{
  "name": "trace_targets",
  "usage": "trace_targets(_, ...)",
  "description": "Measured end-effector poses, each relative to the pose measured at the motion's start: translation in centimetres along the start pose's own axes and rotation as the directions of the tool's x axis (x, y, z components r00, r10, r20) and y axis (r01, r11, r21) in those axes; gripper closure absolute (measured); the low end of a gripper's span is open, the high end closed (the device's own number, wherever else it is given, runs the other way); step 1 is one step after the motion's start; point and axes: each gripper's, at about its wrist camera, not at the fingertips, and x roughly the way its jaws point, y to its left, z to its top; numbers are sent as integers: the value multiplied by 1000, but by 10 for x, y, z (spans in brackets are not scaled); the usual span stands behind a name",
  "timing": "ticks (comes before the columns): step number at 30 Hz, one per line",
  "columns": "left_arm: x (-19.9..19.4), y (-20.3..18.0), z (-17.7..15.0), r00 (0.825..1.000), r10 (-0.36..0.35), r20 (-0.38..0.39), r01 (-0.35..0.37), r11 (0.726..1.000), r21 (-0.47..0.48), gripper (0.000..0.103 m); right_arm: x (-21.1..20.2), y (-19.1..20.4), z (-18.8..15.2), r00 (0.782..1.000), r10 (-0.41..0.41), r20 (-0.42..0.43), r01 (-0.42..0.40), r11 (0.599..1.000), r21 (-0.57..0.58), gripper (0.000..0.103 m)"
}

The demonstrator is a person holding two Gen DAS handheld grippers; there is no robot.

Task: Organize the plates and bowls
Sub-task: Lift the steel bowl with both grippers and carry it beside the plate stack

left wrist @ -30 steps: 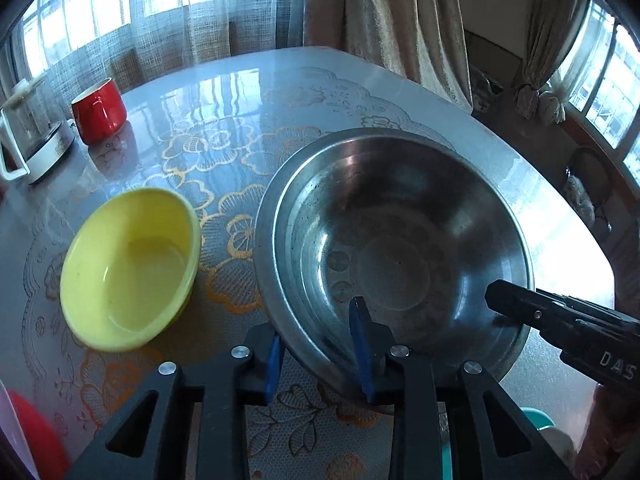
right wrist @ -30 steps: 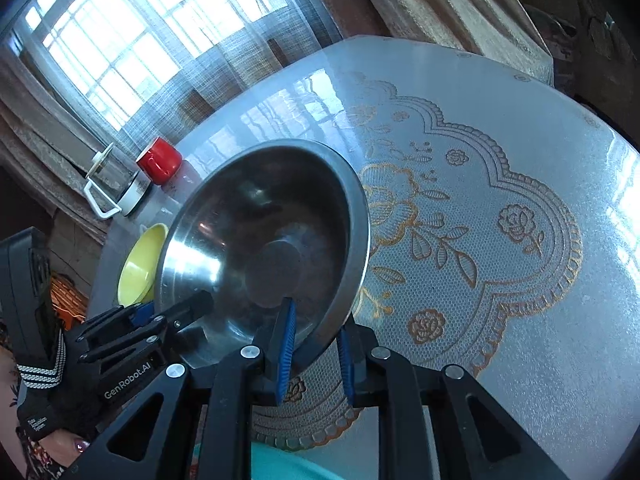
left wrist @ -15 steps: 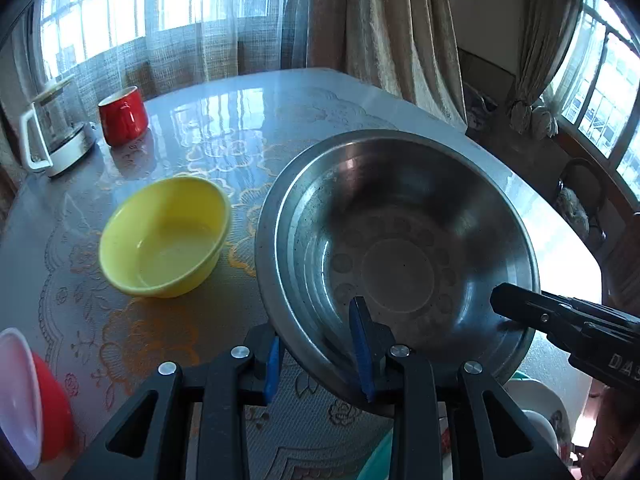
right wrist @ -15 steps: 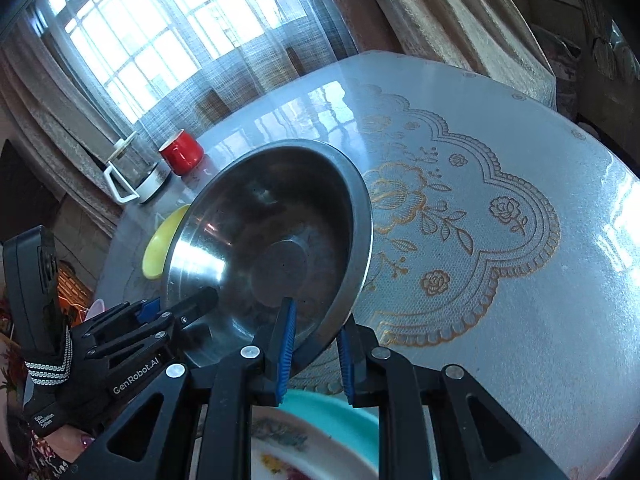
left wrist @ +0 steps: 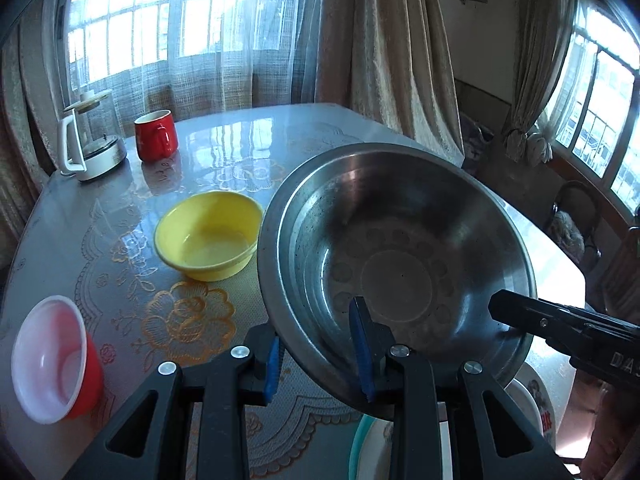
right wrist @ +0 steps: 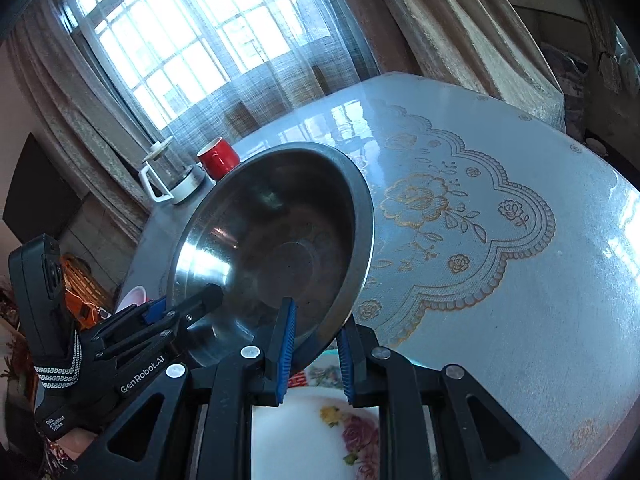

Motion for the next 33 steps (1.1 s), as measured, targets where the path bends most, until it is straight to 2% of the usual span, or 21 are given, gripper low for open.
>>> trace_targets(6, -21, 9, -11, 1000, -9, 29, 9, 1000, -19, 72, -11, 17, -11, 1000, 5, 11, -5, 1000, -18, 83)
trace_targets(19, -70, 23, -42, 993, 31, 111, -25, 998, -59, 72, -31, 47, -41, 998, 45, 39, -43, 998, -55, 83)
trace_targets(33, -112, 51, -88, 987, 90, 132, -74, 989, -125, 72, -31, 79, -76, 992, 128, -11, -129, 989, -77, 83)
